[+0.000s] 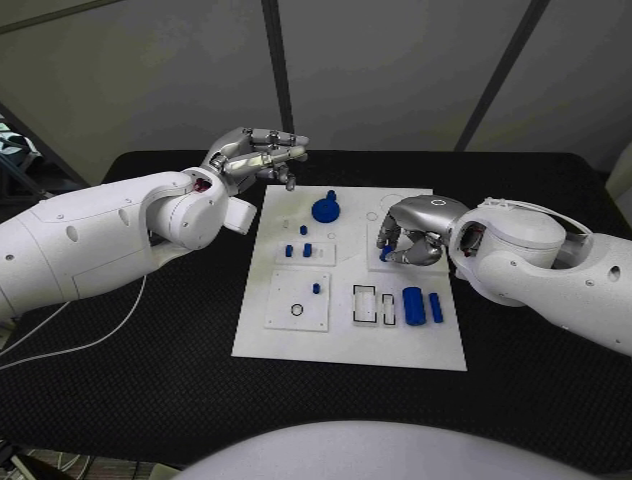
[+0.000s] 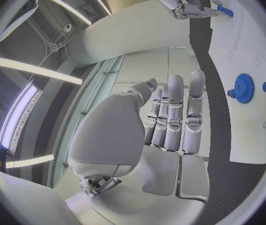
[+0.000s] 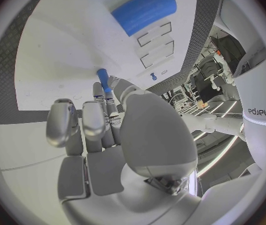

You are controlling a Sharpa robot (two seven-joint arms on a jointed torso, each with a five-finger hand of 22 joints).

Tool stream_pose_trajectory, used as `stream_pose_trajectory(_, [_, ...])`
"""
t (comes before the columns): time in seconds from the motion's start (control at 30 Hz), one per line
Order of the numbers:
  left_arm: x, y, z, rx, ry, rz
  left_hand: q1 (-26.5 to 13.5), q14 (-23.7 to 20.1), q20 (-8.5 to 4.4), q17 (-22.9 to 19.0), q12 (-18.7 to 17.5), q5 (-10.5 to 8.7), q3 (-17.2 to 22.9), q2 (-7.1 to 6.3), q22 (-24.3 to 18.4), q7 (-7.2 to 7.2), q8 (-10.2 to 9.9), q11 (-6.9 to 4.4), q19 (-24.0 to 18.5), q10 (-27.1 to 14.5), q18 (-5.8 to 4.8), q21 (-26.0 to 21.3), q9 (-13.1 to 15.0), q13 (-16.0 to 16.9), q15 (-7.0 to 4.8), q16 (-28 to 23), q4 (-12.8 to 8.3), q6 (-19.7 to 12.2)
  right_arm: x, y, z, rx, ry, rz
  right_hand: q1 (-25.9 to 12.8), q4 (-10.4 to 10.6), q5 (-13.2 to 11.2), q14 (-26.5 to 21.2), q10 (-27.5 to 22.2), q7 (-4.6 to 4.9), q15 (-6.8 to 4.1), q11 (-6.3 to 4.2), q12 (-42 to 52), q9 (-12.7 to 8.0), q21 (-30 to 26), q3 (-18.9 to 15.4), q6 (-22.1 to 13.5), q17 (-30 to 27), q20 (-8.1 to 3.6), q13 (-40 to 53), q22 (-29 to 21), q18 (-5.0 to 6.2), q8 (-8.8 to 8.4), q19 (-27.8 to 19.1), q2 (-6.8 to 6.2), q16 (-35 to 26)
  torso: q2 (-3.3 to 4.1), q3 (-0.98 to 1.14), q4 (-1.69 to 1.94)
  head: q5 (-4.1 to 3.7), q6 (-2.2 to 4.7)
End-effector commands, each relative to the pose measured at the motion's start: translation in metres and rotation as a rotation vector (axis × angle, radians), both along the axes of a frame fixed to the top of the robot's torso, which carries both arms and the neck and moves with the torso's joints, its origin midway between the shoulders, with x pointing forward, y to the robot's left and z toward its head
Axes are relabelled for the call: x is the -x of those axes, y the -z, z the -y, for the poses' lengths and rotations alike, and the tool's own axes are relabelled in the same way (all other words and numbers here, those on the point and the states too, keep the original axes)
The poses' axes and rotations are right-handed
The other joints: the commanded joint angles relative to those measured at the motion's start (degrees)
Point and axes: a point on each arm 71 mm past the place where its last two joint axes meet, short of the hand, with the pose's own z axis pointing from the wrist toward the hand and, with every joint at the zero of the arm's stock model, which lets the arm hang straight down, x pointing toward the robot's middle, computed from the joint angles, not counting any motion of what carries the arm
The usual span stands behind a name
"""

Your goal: Assemble the parts on the task board

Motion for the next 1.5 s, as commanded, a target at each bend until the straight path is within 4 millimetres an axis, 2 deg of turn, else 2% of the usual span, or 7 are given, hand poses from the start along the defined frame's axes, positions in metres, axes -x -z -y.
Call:
stream_pose_trajectory(0.03, [0.000, -0.002, 0.001, 0.009, 0.011, 0.004, -0.2, -0.5, 0.08, -0.1, 0.2, 0.07, -0.3, 0.39, 0.0, 0.26, 0.3, 0.23, -0.5, -0.4, 2.88, -0.2, -0.1, 0.0, 0.07, -0.2, 0.1, 0.2, -0.001, 0.001, 0.001, 0.031, 0.007, -0.005, 0.5, 0.0, -0.3, 1.0, 0.7, 0.02, -0.51, -0.03, 0.3, 0.1, 0.4, 0.6, 0.7, 0.1, -0.02, 0.0, 0.3, -0.43, 0.26, 0.6, 0.22, 0.2, -0.01, 0.01, 0.00, 0.05, -0.08])
stream_pose_trajectory(0.4, [0.000, -0.002, 0.001, 0.009, 0.011, 0.003, -0.2, -0.5, 0.09, -0.1, 0.2, 0.08, -0.3, 0.41, -0.1, 0.26, 0.3, 0.23, -0.5, -0.4, 2.88, -0.2, -0.1, 0.0, 0.07, -0.2, 0.1, 0.2, -0.005, 0.000, 0.002, 0.011, 0.021, 0.028, 1.1, -0.5, -0.3, 1.0, 2.6, -0.28, -0.89, -0.52, 0.5, 0.3, 1.1, 2.1, 2.7, 0.2, -0.39, 0.2, 1.2, -0.63, 0.86, 1.2, 0.97, 0.6, -0.04, 0.02, -0.07, 0.24, -0.29])
stream_pose_trajectory(0.8, [0.000, -0.002, 0.001, 0.009, 0.012, 0.003, -0.1, -0.5, 0.09, -0.2, 0.3, 0.11, -0.3, 0.54, -0.1, 0.18, 0.4, 0.18, -0.5, -0.4, 2.90, -0.3, -0.1, 0.0, 0.05, -0.2, 0.1, 0.2, -0.004, -0.005, -0.002, -0.053, 0.007, 0.080, 1.1, -0.9, -0.5, 1.1, 4.1, -0.56, -1.19, -0.88, 0.5, 0.7, 2.2, 2.6, 4.2, 0.3, -0.67, 0.5, 2.6, -0.96, 1.52, 2.1, 1.12, 0.9, -0.06, 0.03, -0.12, 0.17, -0.28])
stream_pose_trajectory(0.9, [0.000, -0.002, 0.000, 0.009, 0.011, 0.003, -0.1, -0.5, 0.09, -0.2, 0.3, 0.11, -0.3, 0.54, -0.1, 0.18, 0.4, 0.18, -0.5, -0.4, 2.90, -0.3, -0.1, 0.0, 0.05, -0.2, 0.1, 0.2, -0.001, -0.008, -0.002, -0.074, 0.003, 0.095, 1.1, -1.0, -0.5, 1.1, 4.4, -0.62, -1.25, -0.96, 0.5, 0.7, 2.3, 2.6, 4.5, 0.3, -0.72, 0.5, 2.7, -0.99, 1.61, 2.2, 1.13, 0.9, -0.09, 0.05, -0.21, 0.10, -0.11])
stream_pose_trajectory(1.23, [-0.002, -0.001, 0.000, 0.007, 0.007, 0.002, -0.1, -0.5, 0.09, -0.2, 0.3, 0.11, -0.3, 0.54, -0.1, 0.18, 0.4, 0.18, -0.5, -0.4, 2.90, -0.3, -0.1, 0.0, 0.05, -0.2, 0.1, 0.2, 0.015, -0.022, 0.000, -0.127, -0.013, 0.133, 1.2, -1.1, -0.4, 1.1, 4.7, -0.67, -1.32, -1.05, 0.4, 0.8, 2.5, 2.7, 4.8, 0.4, -0.79, 0.6, 2.9, -1.04, 1.70, 2.4, 1.06, 1.0, -0.20, 0.06, -0.14, -0.22, 0.32])
stream_pose_trajectory(1.37, [-0.002, 0.000, 0.000, 0.007, 0.006, 0.000, -0.1, -0.5, 0.09, -0.2, 0.3, 0.11, -0.3, 0.54, -0.1, 0.18, 0.4, 0.18, -0.5, -0.4, 2.90, -0.3, -0.1, 0.0, 0.05, -0.2, 0.1, 0.2, 0.025, -0.029, -0.006, -0.161, -0.040, 0.141, 1.2, -1.2, -0.4, 1.2, 4.7, -0.67, -1.33, -1.05, 0.3, 0.8, 2.6, 2.7, 4.8, 0.5, -0.81, 0.6, 3.1, -1.08, 1.72, 2.5, 1.01, 1.0, -0.15, 0.08, -0.10, -0.30, 0.48])
stream_pose_trajectory(1.5, [-0.003, 0.001, 0.001, 0.007, 0.007, 0.000, -0.1, -0.5, 0.09, -0.2, 0.3, 0.11, -0.3, 0.54, -0.1, 0.18, 0.4, 0.18, -0.5, -0.4, 2.90, -0.3, -0.1, 0.0, 0.05, -0.2, 0.1, 0.2, 0.031, -0.032, -0.018, -0.199, -0.073, 0.124, 1.2, -1.2, -0.3, 1.2, 4.7, -0.66, -1.34, -1.05, 0.3, 0.8, 2.6, 2.7, 4.9, 0.5, -0.82, 0.6, 3.1, -1.08, 1.74, 2.5, 0.99, 1.1, -0.09, -0.02, -0.03, -0.27, 0.55])
